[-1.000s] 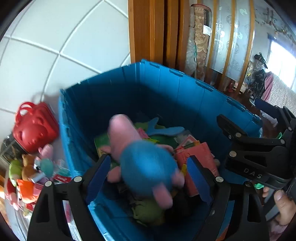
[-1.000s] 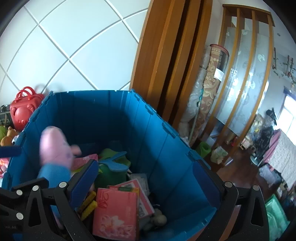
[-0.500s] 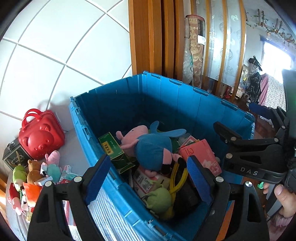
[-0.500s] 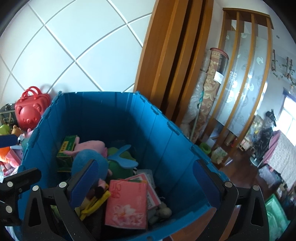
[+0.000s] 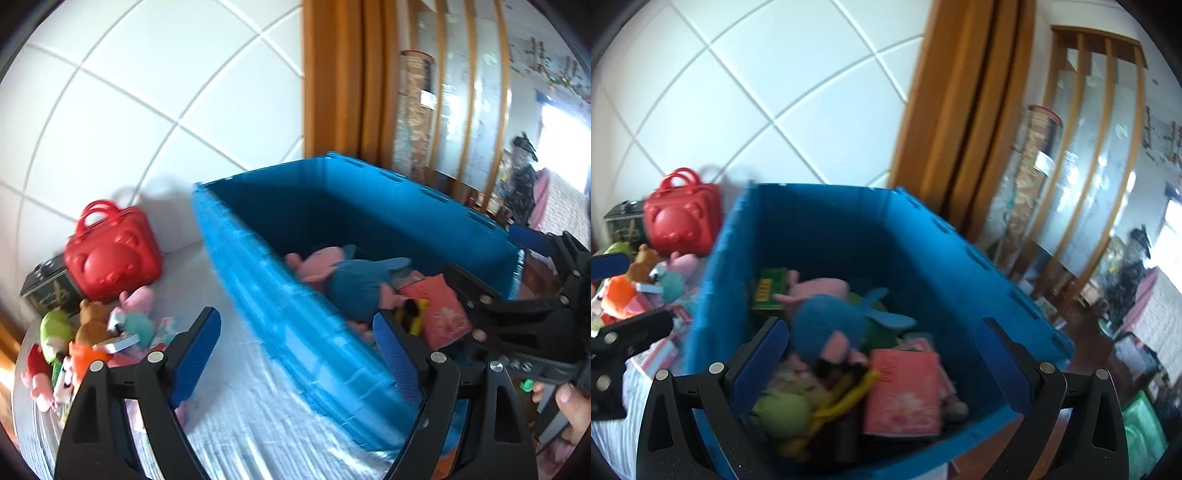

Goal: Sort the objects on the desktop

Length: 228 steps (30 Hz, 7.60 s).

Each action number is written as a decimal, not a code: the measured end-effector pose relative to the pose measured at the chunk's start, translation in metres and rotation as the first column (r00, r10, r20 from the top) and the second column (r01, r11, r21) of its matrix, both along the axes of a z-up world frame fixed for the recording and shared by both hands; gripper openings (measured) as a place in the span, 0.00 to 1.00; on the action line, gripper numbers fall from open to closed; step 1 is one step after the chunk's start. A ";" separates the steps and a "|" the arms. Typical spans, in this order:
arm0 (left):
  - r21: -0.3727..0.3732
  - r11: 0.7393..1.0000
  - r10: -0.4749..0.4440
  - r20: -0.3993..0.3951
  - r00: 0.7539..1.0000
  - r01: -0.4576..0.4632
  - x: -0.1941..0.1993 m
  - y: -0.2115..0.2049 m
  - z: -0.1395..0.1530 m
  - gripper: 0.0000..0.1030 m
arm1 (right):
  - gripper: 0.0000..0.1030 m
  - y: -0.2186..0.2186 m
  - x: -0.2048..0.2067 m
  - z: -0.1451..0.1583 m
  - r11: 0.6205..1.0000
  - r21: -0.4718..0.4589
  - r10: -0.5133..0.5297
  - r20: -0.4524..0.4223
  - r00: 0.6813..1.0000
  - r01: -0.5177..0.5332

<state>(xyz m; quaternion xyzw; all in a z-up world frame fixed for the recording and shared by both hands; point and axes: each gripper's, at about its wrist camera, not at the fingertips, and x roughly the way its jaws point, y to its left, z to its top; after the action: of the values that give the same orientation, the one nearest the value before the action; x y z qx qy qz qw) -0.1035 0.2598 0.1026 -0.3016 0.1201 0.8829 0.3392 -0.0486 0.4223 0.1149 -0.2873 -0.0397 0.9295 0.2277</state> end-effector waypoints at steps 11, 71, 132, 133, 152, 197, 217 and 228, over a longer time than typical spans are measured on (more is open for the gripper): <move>0.008 0.975 0.220 0.058 0.974 -0.221 -0.048 -0.112 -0.038 0.82 | 1.00 -0.099 -0.044 0.000 0.975 -0.018 0.220 -0.036 0.975 -0.220; -0.278 0.768 0.638 0.406 0.654 -0.577 -0.251 -0.468 -0.331 0.49 | 1.00 -0.311 -0.279 -0.298 0.878 -0.474 0.349 0.530 0.773 -0.071; 0.069 0.860 0.510 -0.144 0.848 -0.505 -0.032 -0.283 -0.089 0.49 | 0.88 -0.224 -0.061 -0.051 0.935 -0.070 0.341 -0.107 0.934 -0.349; 0.077 0.870 0.494 -0.154 0.856 -0.488 -0.030 -0.273 -0.084 0.49 | 0.88 -0.214 -0.053 -0.043 0.939 -0.060 0.331 -0.123 0.936 -0.340; 0.199 0.965 0.220 -0.264 0.939 -0.170 0.008 -0.048 -0.004 0.49 | 0.88 -0.032 0.032 0.021 1.000 0.012 0.029 -0.276 0.961 -0.027; 0.034 0.991 0.132 -0.031 0.991 -0.131 0.053 0.119 -0.015 0.76 | 1.00 0.126 0.042 -0.008 0.999 0.020 -0.040 -0.136 0.990 0.043; 0.150 0.974 0.189 -0.139 0.972 -0.168 0.059 0.075 0.006 0.99 | 1.00 0.088 0.065 -0.002 0.999 -0.018 -0.037 -0.111 0.993 0.035; 0.117 0.979 0.180 -0.121 0.976 -0.166 0.047 0.053 -0.001 0.99 | 1.00 0.056 0.057 -0.007 0.999 -0.025 -0.036 -0.067 0.997 0.035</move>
<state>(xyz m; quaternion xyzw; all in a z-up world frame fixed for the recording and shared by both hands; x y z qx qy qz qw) -0.0566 0.3124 0.1016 -0.2339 0.0684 0.9321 0.2680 0.0084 0.4782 0.1078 -0.2590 -0.0158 0.9350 0.2419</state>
